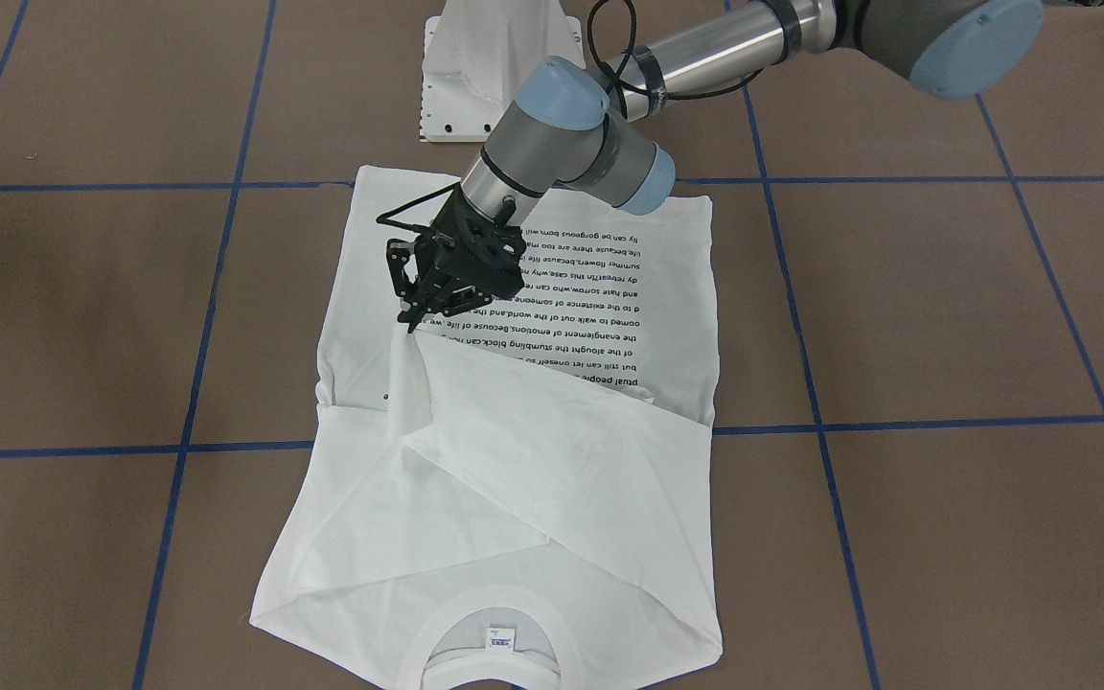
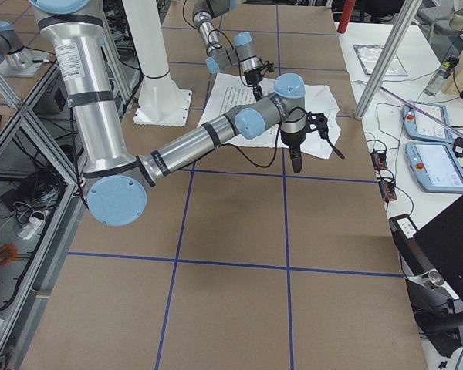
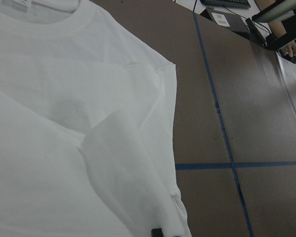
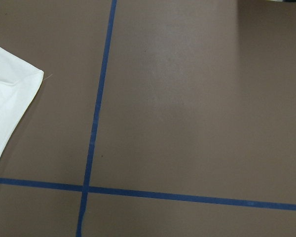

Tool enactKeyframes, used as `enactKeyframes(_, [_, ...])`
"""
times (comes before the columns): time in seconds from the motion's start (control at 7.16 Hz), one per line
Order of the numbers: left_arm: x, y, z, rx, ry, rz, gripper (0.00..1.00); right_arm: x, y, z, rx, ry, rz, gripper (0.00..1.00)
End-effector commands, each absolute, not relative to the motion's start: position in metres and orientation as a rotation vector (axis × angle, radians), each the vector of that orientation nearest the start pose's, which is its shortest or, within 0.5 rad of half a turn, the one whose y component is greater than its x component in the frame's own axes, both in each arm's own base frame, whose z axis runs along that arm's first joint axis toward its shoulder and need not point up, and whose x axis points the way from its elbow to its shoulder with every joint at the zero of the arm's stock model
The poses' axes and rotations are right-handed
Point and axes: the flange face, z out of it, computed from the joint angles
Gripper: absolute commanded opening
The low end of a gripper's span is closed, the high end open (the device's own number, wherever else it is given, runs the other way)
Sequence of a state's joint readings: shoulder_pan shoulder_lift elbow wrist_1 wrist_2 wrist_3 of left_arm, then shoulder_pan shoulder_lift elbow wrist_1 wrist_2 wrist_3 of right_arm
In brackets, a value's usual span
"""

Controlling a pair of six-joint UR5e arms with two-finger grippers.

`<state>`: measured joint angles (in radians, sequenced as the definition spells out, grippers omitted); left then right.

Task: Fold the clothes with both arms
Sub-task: 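Lift the sleeve and fold it across the shirt body with the left gripper, then release the sleeve and withdraw the left gripper while the right gripper moves toward the hem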

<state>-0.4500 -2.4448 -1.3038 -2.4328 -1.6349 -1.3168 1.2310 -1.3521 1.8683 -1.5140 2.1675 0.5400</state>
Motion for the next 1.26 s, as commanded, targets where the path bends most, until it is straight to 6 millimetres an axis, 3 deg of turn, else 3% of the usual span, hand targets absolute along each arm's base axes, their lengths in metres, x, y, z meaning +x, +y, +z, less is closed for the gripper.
enactKeyframes(0.0, [0.626, -0.438, 0.122, 0.472, 1.388, -0.083, 1.00, -0.117, -0.557, 0.393, 0.252, -0.769, 0.041, 1.00])
enactKeyframes(0.14, [0.624, -0.442, 0.125, 0.509, 1.306, -0.018, 1.00, -0.126, -0.556, 0.385, 0.259, -0.784, 0.039, 1.00])
enactKeyframes(0.28, [0.609, -0.449, 0.120, 0.512, 1.179, 0.024, 1.00, -0.143, -0.551, 0.385, 0.283, -0.806, 0.000, 1.00])
enactKeyframes(0.42, [0.574, -0.447, 0.134, 0.511, 1.108, 0.101, 1.00, -0.155, -0.545, 0.379, 0.270, -0.835, 0.028, 1.00])
enactKeyframes(0.56, [0.514, -0.446, 0.161, 0.543, 1.105, 0.144, 1.00, -0.183, -0.533, 0.368, 0.236, -0.858, 0.096, 1.00])
enactKeyframes(0.7, [0.465, -0.439, 0.188, 0.552, 1.101, 0.148, 1.00, -0.223, -0.506, 0.352, 0.235, -0.847, 0.167, 1.00])
enactKeyframes(0.84, [0.436, -0.427, 0.213, 0.549, 1.087, 0.139, 1.00, -0.258, -0.469, 0.335, 0.223, -0.859, 0.219, 1.00])
enactKeyframes(1.12, [0.378, -0.388, 0.296, 0.487, 1.005, 0.113, 1.00, -0.297, -0.367, 0.324, 0.195, -0.867, 0.268, 1.00])
